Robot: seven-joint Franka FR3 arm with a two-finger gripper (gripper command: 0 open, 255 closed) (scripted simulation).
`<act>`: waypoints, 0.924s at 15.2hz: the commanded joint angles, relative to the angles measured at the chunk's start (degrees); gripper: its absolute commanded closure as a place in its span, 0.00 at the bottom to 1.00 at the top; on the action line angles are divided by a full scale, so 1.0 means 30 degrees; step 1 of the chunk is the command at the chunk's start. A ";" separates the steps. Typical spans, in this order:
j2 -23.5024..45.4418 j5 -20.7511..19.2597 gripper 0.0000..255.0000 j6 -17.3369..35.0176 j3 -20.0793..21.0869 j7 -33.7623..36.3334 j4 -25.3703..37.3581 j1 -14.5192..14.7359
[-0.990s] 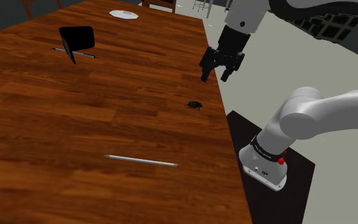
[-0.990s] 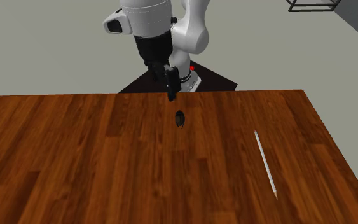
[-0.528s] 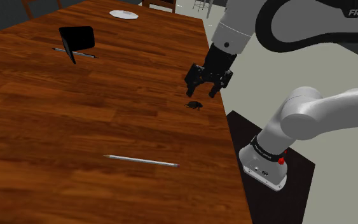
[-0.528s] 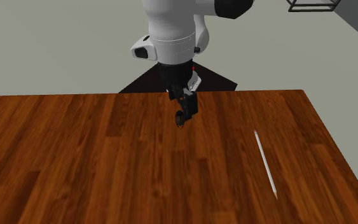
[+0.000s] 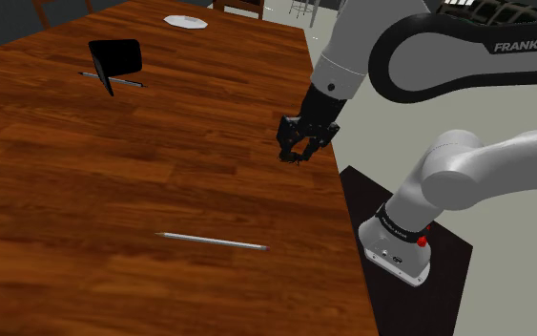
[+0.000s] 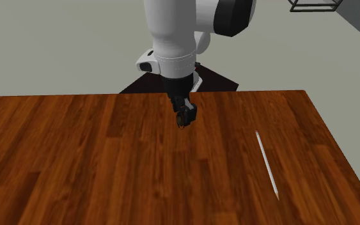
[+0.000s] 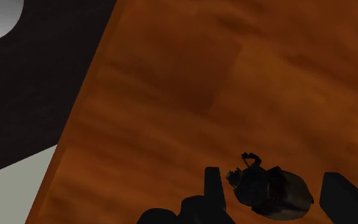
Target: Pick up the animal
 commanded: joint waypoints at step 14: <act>-0.0354 -0.0505 1.00 -0.1337 -0.0478 0.0199 0.1006 -0.0171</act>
